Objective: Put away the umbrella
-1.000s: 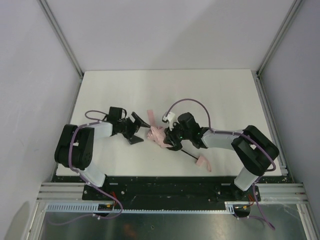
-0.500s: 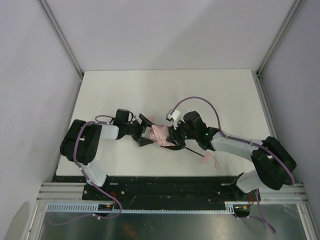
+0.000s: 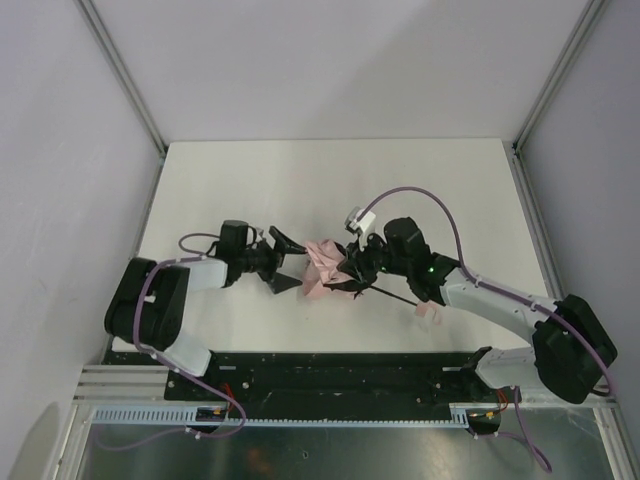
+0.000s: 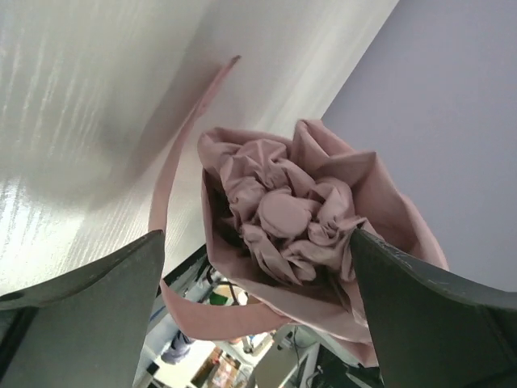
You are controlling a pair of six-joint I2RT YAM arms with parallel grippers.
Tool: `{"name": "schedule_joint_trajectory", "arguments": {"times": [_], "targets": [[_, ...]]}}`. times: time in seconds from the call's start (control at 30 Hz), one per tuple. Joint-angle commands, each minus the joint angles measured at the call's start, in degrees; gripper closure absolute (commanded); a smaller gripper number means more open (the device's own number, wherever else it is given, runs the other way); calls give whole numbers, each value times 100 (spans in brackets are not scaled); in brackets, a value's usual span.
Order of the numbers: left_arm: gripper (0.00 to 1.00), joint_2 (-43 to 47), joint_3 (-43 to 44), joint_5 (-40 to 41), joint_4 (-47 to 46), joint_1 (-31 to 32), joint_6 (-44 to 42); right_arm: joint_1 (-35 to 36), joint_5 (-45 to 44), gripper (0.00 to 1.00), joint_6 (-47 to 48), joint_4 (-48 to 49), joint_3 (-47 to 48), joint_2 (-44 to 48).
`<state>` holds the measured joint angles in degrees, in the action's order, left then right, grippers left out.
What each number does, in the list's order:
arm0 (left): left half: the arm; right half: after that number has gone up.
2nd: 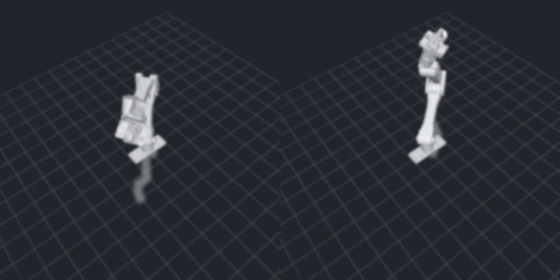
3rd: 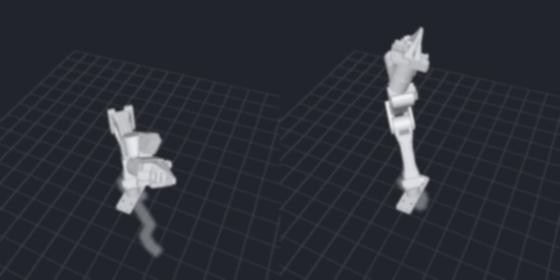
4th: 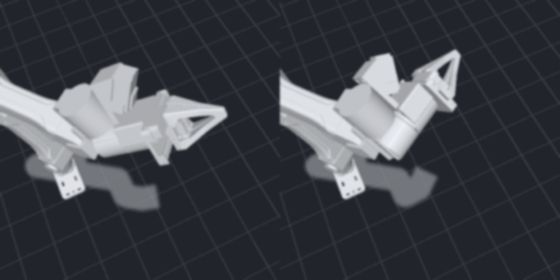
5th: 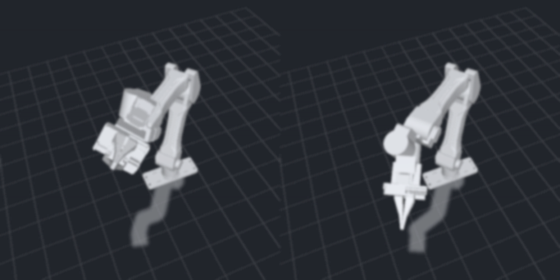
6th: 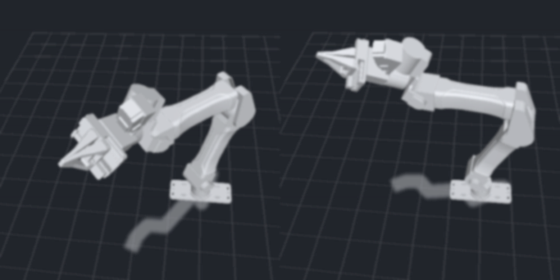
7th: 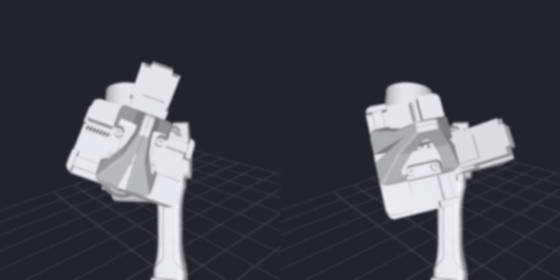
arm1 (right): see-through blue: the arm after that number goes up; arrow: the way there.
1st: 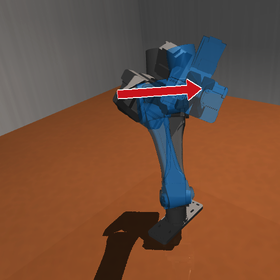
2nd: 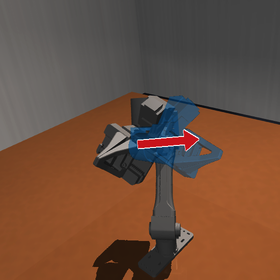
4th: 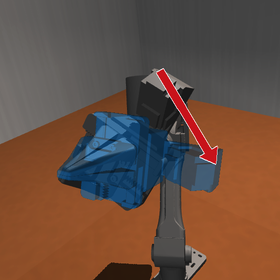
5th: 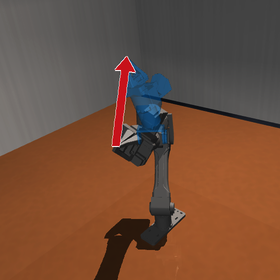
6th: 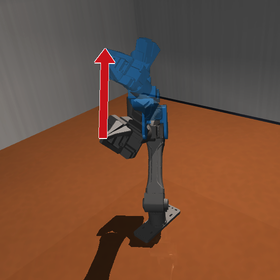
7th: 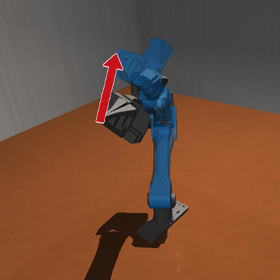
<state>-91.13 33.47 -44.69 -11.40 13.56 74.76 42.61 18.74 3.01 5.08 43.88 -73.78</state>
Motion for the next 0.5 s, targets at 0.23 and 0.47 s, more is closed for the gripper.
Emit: {"name": "schedule_joint_trajectory", "arguments": {"times": [0.23,0.47], "targets": [[1,1194,41,937,813,-185,-1446,340,-505,100,187,1046,-245,-1421],[3,1921,219,1258,1681,-395,-2570,432,-464,94,0,948,-179,-2046]]}}
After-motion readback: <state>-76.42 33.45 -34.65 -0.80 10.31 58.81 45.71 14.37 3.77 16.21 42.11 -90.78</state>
